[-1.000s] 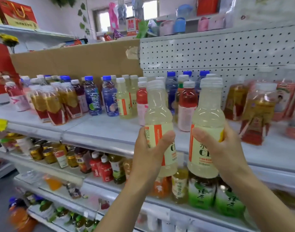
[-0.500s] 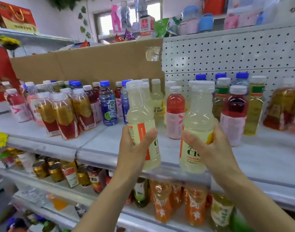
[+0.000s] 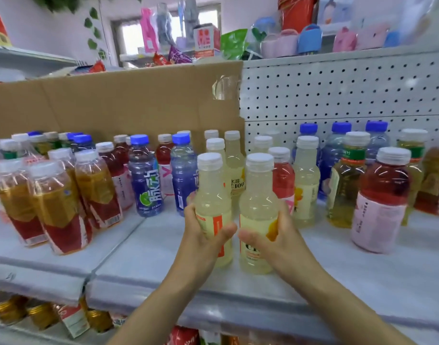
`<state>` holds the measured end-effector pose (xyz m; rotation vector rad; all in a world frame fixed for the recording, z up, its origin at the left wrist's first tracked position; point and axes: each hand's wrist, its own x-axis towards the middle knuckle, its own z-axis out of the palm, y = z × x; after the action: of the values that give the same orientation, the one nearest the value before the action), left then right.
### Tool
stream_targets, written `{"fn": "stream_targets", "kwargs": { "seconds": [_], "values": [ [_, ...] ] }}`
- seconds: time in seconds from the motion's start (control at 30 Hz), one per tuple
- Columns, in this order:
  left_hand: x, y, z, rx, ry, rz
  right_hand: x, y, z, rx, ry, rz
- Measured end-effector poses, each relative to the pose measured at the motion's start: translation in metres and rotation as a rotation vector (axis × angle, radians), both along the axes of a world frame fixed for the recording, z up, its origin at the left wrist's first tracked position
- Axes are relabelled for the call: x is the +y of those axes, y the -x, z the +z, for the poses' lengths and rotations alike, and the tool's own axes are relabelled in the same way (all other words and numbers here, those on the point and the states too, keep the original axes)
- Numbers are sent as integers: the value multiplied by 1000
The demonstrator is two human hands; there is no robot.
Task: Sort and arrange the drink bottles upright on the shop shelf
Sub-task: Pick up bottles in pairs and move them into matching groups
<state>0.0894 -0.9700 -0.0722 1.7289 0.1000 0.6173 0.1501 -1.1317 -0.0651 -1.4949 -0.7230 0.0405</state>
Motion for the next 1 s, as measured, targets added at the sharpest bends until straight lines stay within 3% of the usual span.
{"fn": "stream_targets", "kwargs": {
  "seconds": [0.07,0.2,0.43,1.0],
  "values": [
    [3,-2,1,24,-6,-21,-9,3,0,39,-23,-34],
    [3,4,6,45,-37,-23,-30,-20,8,20,-92,-442],
    [-8,11,5,38,-222,45,-6,-63,8,4,267,-455],
    [9,-47,21,197,-247,-162,-92,-8,5,63,190,-731]
  ]
}}
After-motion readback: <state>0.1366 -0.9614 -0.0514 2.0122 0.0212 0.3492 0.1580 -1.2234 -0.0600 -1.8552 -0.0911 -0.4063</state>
